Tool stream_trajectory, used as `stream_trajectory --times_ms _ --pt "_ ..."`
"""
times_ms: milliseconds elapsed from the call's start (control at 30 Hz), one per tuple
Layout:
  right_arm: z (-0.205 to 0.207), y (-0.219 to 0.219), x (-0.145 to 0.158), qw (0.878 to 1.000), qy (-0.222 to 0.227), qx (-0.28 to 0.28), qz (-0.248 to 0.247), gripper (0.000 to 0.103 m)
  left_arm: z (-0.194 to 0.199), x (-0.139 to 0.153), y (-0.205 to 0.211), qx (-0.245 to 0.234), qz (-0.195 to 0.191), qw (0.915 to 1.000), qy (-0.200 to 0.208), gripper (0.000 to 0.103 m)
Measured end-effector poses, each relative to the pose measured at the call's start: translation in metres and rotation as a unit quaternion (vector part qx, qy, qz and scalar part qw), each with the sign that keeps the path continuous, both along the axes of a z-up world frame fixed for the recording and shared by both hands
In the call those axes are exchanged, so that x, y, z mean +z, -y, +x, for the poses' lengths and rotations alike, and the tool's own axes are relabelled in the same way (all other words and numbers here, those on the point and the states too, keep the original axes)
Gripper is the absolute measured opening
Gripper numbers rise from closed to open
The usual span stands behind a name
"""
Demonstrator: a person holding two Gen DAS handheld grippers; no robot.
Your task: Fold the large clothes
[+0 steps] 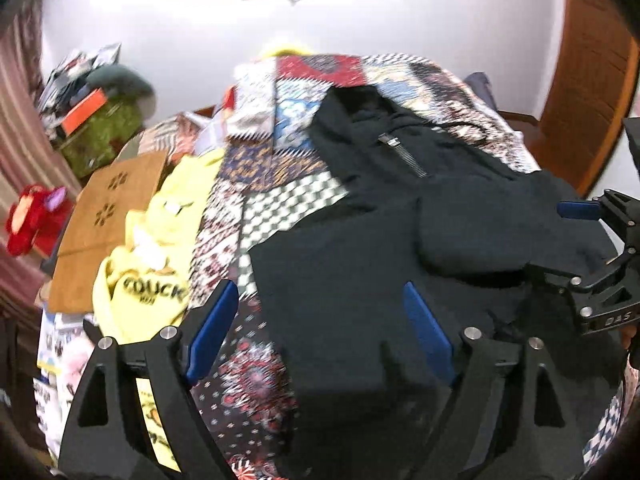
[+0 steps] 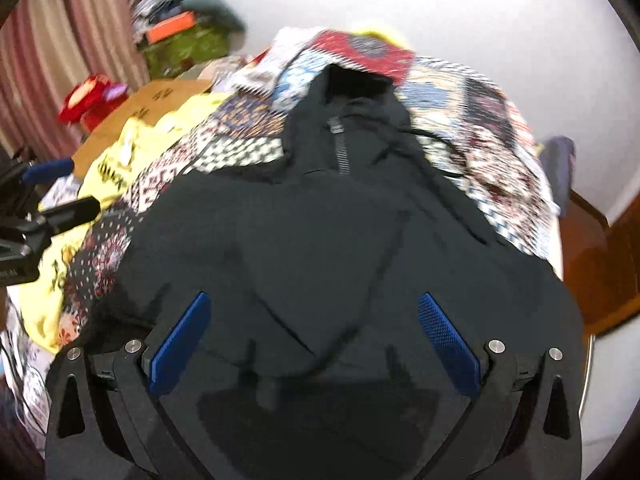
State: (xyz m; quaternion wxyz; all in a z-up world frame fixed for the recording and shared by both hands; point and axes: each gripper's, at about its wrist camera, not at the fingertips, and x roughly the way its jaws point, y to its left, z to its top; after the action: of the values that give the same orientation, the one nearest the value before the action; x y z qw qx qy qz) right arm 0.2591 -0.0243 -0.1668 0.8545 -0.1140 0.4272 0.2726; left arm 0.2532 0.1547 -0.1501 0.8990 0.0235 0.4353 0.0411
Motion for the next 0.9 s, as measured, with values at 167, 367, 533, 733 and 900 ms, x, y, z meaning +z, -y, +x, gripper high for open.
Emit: stream_trajectory --times_ms 167,367,533,733,900 --pt "0.01 -0.042 -0.029 0.998 -0.012 0.03 -0.055 0.101 -0.003 -0.024 -0.022 0.02 -0.014 0.9995 -0.021 0.084" --pt "0.02 -0.07 -0.053 0.993 -0.017 0.044 -0.104 0.082 -0.004 -0.052 -0.033 0.033 -0.026 0.9981 -0.045 0.084" --pt "0.028 -0.074 -0.063 0.992 -0.015 0.042 -0.121 0.058 -0.005 -0.07 -0.039 0.042 -0.041 0.9964 -0.062 0.084" --pt "0.028 -0.057 -0.04 0.997 -0.006 0.033 -0.071 0.02 -0.005 -0.08 -0.037 0.046 -0.043 0.9953 -0.074 0.084" --pt "0.029 -0.023 0.002 0.999 0.036 0.002 -0.027 0.015 -0.004 -0.069 -0.032 0.046 -0.036 0.9963 -0.064 0.084"
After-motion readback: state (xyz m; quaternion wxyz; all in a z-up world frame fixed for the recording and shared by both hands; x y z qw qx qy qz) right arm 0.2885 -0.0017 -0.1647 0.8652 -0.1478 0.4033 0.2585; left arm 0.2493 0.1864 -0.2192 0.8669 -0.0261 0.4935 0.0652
